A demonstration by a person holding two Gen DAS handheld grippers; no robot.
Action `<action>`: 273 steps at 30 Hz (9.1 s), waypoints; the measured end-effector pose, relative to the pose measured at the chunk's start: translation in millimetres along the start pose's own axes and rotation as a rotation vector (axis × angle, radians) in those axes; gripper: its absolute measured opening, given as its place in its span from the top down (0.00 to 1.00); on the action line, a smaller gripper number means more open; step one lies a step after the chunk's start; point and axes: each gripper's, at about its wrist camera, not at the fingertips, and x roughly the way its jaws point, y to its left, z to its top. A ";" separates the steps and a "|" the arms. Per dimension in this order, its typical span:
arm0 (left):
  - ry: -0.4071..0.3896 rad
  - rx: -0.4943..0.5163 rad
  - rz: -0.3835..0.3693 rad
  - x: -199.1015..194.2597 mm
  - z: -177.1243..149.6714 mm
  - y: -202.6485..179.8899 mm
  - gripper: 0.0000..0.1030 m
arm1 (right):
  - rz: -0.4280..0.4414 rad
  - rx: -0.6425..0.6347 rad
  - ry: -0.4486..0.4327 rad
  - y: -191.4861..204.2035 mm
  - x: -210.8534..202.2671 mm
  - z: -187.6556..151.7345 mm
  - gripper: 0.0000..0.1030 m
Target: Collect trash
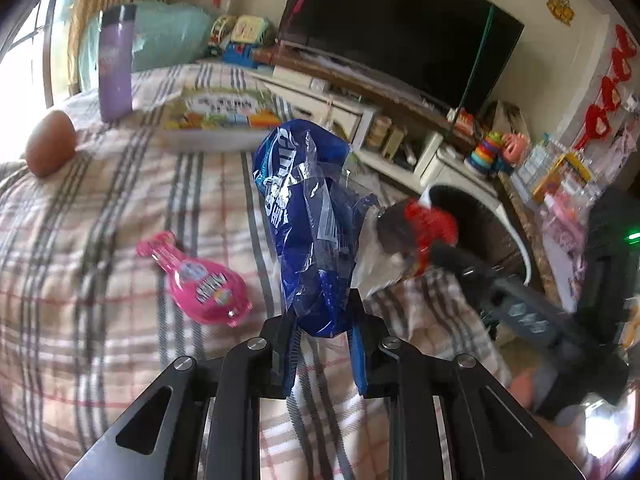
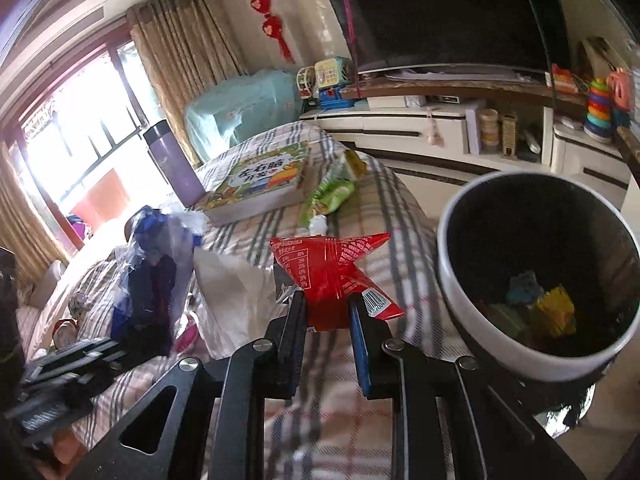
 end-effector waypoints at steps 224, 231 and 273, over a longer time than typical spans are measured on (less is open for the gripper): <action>-0.025 -0.005 0.049 -10.8 -22.8 13.0 0.55 | 0.033 0.019 0.034 22.9 -9.4 -40.7 0.67; -0.027 0.070 0.031 -18.0 -27.2 -21.5 0.55 | 0.015 0.057 -0.001 1.6 -40.1 -39.8 0.67; 0.011 0.232 -0.041 4.8 -15.0 -97.1 0.55 | -0.043 0.173 -0.089 -62.5 -101.8 -40.4 0.67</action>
